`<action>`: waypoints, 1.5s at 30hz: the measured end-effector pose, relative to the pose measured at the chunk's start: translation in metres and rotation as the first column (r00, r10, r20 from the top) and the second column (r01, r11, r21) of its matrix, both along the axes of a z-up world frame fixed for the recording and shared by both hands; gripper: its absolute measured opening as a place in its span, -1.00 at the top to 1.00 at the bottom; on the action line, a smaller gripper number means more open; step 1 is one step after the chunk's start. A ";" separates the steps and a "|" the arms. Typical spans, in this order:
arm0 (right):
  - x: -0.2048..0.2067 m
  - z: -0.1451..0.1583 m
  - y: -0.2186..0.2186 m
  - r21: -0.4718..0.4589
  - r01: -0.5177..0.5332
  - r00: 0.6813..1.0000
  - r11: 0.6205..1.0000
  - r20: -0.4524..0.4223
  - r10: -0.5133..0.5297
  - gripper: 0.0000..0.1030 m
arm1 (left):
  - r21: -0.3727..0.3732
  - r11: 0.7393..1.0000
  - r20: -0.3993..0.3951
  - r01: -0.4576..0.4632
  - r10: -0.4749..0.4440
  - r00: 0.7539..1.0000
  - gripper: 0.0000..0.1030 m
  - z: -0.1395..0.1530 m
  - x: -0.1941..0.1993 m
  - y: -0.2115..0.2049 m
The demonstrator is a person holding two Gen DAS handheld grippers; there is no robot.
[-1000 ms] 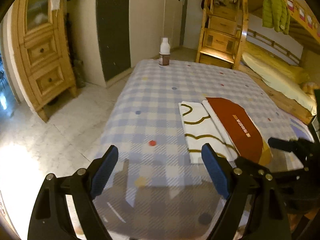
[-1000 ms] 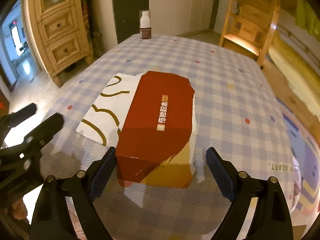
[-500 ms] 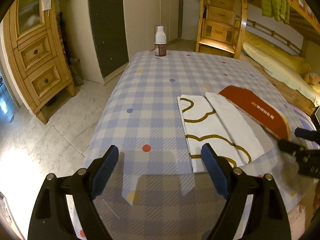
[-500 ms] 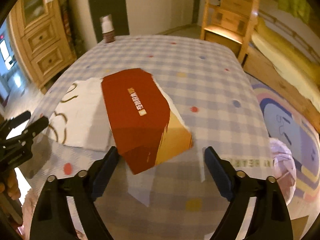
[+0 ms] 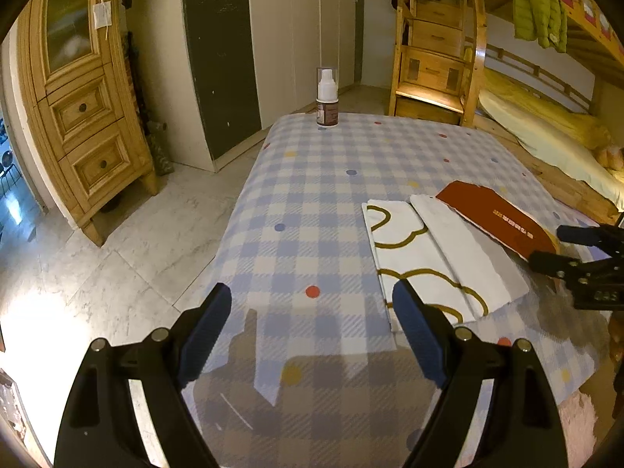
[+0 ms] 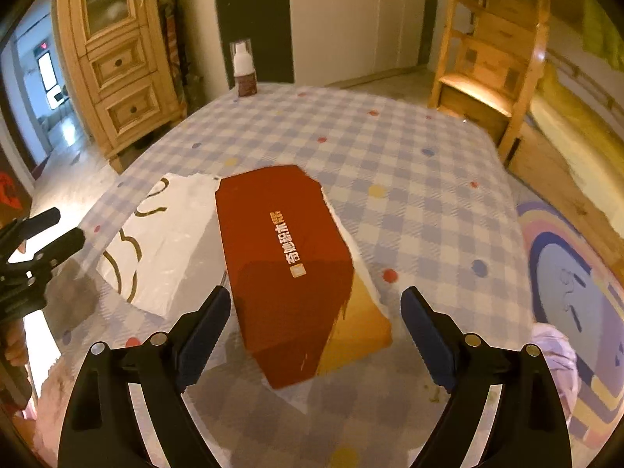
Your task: Collect trash
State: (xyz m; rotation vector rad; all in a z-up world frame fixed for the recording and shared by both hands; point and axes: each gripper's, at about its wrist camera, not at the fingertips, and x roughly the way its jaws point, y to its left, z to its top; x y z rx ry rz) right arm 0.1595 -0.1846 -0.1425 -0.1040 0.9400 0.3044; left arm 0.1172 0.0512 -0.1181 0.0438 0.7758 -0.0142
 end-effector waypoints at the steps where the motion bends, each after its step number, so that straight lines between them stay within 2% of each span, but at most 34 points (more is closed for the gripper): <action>1: -0.003 0.000 0.002 -0.016 -0.014 1.000 1.000 0.008 0.014 -0.72 | 0.005 1.000 -0.001 0.005 -0.005 1.000 -0.60 0.000 -0.001 -0.002; 3: -0.009 0.000 0.005 -0.031 -0.031 0.999 0.999 0.013 0.032 -0.69 | 0.014 1.000 -0.003 0.009 -0.009 1.000 -0.60 -0.001 0.000 -0.002; 4: -0.013 0.000 0.004 -0.026 -0.025 1.000 0.999 0.015 0.026 -0.57 | 0.014 1.000 -0.003 0.010 -0.010 1.000 -0.60 -0.001 0.000 -0.003; 5: -0.016 0.001 0.002 -0.027 -0.013 1.000 1.000 0.018 0.014 -0.55 | 0.011 1.000 -0.002 0.010 -0.010 1.000 -0.60 -0.001 0.000 -0.004; 8: -0.025 0.000 -0.008 -0.040 0.111 0.994 0.993 0.023 -0.110 -0.53 | 0.009 1.000 -0.001 0.020 -0.020 1.000 -0.60 0.000 -0.001 -0.009; 12: -0.039 0.001 -0.018 -0.037 0.258 0.966 0.965 0.001 -0.258 -0.55 | 0.006 0.999 0.004 0.040 -0.040 0.999 -0.60 0.000 -0.003 -0.018; 16: -0.051 0.002 -0.017 0.016 0.216 0.976 0.976 -0.027 -0.215 -0.70 | -0.040 0.997 -0.006 0.070 -0.070 0.998 -0.60 0.000 -0.005 -0.027; 19: -0.061 0.012 -0.024 0.036 0.202 0.979 0.979 0.002 -0.202 -0.70 | -0.061 0.991 -0.013 0.119 -0.120 0.993 -0.60 0.000 -0.007 -0.044; 23: -0.065 0.025 -0.032 0.067 0.207 0.977 0.976 0.045 -0.210 -0.71 | -0.043 0.987 -0.042 0.153 -0.155 0.987 -0.33 -0.004 -0.004 -0.069; 27: -0.067 0.038 -0.041 0.084 0.225 0.968 0.971 0.097 -0.232 -0.71 | -0.063 0.991 -0.086 0.117 -0.122 0.989 -0.12 -0.011 0.008 -0.081; 29: -0.067 0.040 -0.042 0.086 0.229 0.966 0.970 0.103 -0.237 -0.70 | -0.072 0.993 -0.100 0.095 -0.102 0.990 -0.07 -0.013 0.012 -0.086; 35: -0.071 0.038 -0.052 0.092 0.238 0.963 0.967 0.110 -0.247 -0.70 | 0.015 0.999 -0.107 0.028 -0.027 0.994 0.04 -0.017 0.010 -0.101; 37: -0.074 0.037 -0.056 0.107 0.241 0.962 0.965 0.105 -0.252 -0.70 | 0.038 0.999 -0.105 0.035 -0.031 0.994 0.20 -0.016 0.007 -0.108; 38: -0.076 0.035 -0.058 0.113 0.242 0.962 0.964 0.102 -0.254 -0.70 | 0.047 0.997 -0.105 0.054 -0.048 0.993 0.39 -0.015 0.007 -0.110; 39: -0.076 0.035 -0.059 0.117 0.243 0.962 0.963 0.099 -0.255 -0.70 | 0.057 0.994 -0.107 0.089 -0.083 0.991 0.69 -0.015 0.006 -0.114; 40: -0.077 0.035 -0.061 0.121 0.242 0.962 0.963 0.099 -0.254 -0.70 | 0.068 0.991 -0.107 0.113 -0.106 0.989 0.86 -0.014 0.006 -0.116; 41: -0.079 0.035 -0.062 0.124 0.237 0.963 0.964 0.103 -0.250 -0.70 | 0.083 0.987 -0.111 0.141 -0.132 0.985 0.89 -0.014 0.005 -0.118; 43: -0.080 0.034 -0.063 0.124 0.229 0.964 0.966 0.106 -0.242 -0.70 | 0.000 0.982 -0.100 0.187 -0.186 0.977 0.98 -0.006 0.001 -0.110; 45: -0.080 0.033 -0.066 0.137 0.213 0.969 0.967 0.101 -0.227 -0.70 | -0.046 0.977 -0.046 0.208 -0.210 0.977 0.98 0.010 -0.011 -0.100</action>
